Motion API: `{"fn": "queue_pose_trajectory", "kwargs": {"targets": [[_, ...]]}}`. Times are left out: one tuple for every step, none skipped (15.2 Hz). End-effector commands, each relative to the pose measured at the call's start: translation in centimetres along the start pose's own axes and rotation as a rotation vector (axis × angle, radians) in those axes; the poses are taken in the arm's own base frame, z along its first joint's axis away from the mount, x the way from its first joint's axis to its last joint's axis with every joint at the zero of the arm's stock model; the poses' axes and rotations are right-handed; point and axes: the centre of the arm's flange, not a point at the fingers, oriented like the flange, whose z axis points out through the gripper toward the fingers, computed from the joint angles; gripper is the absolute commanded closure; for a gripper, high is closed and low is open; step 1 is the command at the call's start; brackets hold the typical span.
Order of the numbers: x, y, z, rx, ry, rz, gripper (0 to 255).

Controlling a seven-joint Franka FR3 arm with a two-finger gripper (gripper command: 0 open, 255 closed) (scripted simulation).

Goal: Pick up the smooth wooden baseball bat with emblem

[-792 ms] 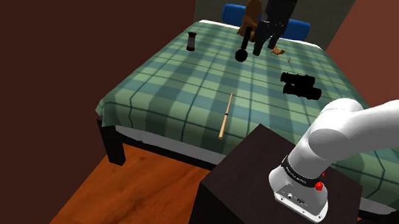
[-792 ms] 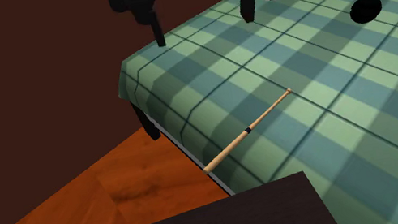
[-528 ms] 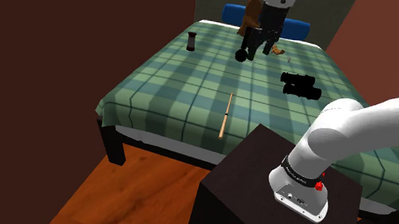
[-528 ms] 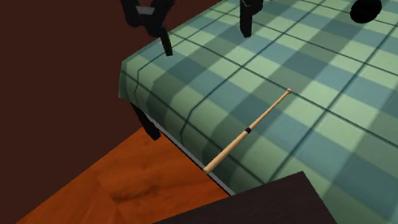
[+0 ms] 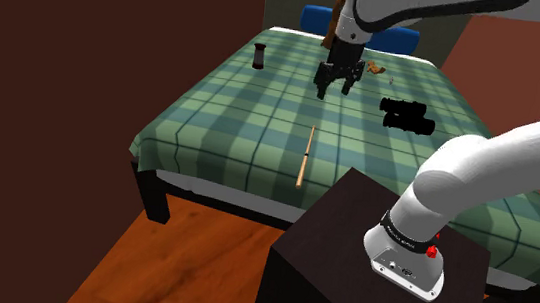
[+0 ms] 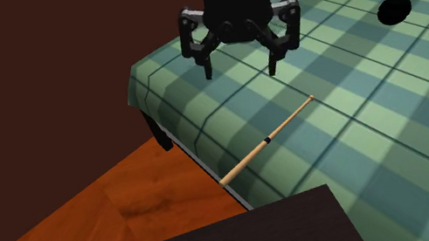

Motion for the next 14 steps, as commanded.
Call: {"fn": "queue_pose_trajectory", "kwargs": {"targets": [[1.7, 0.5, 2.3, 0.006, -0.001, 0.058, 0], [2.4, 0.8, 3.4, 0.009, -0.003, 0.086, 0], [3.0, 1.1, 4.6, 0.012, -0.005, 0.114, 0], [3.6, 1.4, 5.7, 0.014, -0.007, 0.142, 0], [4.2, 1.8, 6.8, 0.017, -0.009, 0.169, 0], [4.8, 2.2, 8.0, 0.020, -0.010, 0.197, 0], [5.4, 2.5, 9.1, 0.023, -0.012, 0.225, 0], [6.0, 2.9, 10.3, 0.025, -0.014, 0.253, 0], [6.5, 3.3, 11.4, 0.028, -0.016, 0.281, 0], [7.1, 3.8, 12.6, 0.031, -0.017, 0.309, 0], [7.6, 4.2, 13.7, 0.033, -0.019, 0.336, 0], [8.1, 4.6, 14.9, 0.036, -0.021, 0.364, 0], [8.6, 5.1, 16.0, 0.039, -0.023, 0.392, 0], [9.1, 5.6, 17.2, 0.042, -0.025, 0.420, 0]]}}
